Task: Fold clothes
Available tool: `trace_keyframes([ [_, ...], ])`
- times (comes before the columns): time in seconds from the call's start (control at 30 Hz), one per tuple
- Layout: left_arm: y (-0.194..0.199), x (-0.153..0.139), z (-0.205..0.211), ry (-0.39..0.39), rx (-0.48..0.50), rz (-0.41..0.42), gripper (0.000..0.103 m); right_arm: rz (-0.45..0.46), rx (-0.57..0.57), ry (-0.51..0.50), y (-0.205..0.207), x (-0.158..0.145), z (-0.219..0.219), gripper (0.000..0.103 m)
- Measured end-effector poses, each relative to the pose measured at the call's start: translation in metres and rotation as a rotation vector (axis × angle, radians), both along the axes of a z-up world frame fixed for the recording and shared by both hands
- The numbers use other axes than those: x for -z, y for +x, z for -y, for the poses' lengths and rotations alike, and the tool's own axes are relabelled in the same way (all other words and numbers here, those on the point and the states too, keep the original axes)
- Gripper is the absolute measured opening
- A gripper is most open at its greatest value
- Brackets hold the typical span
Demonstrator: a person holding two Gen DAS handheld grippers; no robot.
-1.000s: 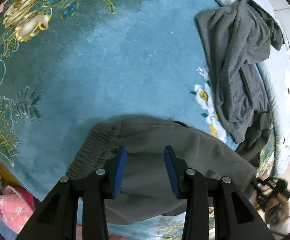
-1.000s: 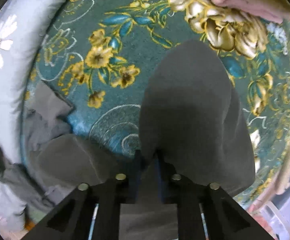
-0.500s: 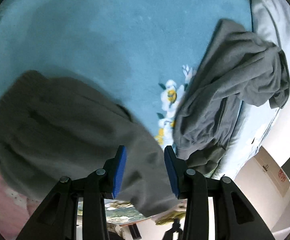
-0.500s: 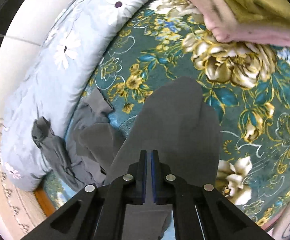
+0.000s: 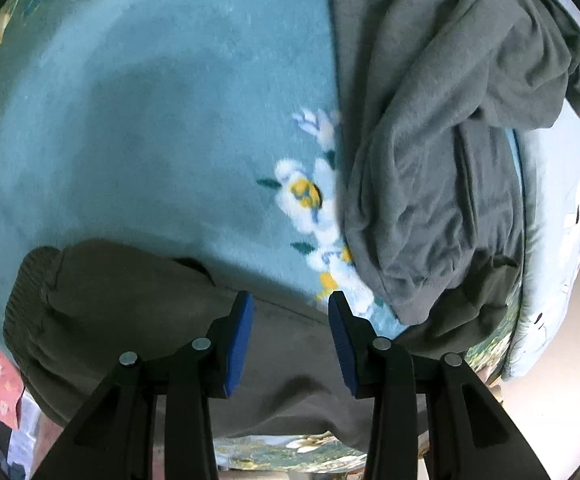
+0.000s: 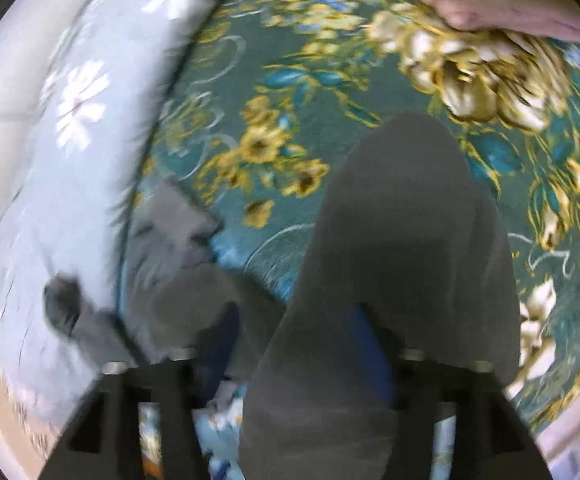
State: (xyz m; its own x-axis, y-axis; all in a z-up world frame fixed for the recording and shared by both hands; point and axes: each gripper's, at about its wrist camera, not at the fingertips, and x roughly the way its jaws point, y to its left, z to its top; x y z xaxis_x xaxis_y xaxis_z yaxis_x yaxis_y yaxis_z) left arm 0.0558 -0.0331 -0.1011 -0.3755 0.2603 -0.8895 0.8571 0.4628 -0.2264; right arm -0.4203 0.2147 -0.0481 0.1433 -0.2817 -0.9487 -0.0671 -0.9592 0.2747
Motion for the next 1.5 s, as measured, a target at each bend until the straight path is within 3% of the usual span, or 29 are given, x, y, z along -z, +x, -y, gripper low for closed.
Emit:
trace_keyframes([
  [0.27, 0.025, -0.01, -0.005, -0.038, 0.038, 0.042, 0.04, -0.032, -0.132, 0.372, -0.006, 0.027, 0.042, 0.06],
  [0.33, 0.034, -0.009, -0.008, -0.023, 0.022, 0.043, 0.04, -0.015, -0.142, 0.4, -0.006, 0.032, 0.043, 0.037],
  [0.4, 0.042, -0.007, -0.013, 0.0, -0.018, 0.027, 0.04, 0.03, -0.131, 0.366, -0.005, 0.037, 0.037, 0.014],
  [0.47, 0.05, -0.004, -0.018, 0.032, -0.067, 0.002, 0.04, 0.047, -0.129, 0.314, -0.004, 0.037, 0.031, 0.007],
  [0.63, 0.051, 0.01, -0.033, 0.116, -0.261, -0.162, 0.04, -0.033, -0.15, 0.074, -0.003, 0.007, 0.013, 0.005],
  [0.73, 0.037, 0.021, -0.038, 0.183, -0.33, -0.201, 0.04, -0.086, -0.179, -0.034, 0.002, -0.018, -0.003, 0.004],
  [0.93, -0.01, 0.043, -0.037, 0.279, -0.352, -0.156, 0.04, -0.109, -0.227, -0.114, 0.018, -0.038, -0.013, 0.004],
  [1.03, -0.027, 0.055, -0.037, 0.337, -0.353, -0.074, 0.04, -0.104, -0.228, -0.134, 0.022, -0.041, -0.018, 0.004],
  [1.3, -0.062, 0.066, -0.022, 0.347, -0.175, 0.098, 0.04, -0.087, -0.266, -0.168, 0.028, -0.041, -0.015, 0.004],
  [1.47, -0.06, 0.064, -0.023, 0.338, -0.144, 0.115, 0.011, -0.078, -0.273, -0.186, 0.029, -0.042, -0.017, 0.004],
  [1.5, -0.059, 0.063, -0.024, 0.331, -0.136, 0.108, 0.009, -0.076, -0.274, -0.188, 0.03, -0.042, -0.017, 0.004],
])
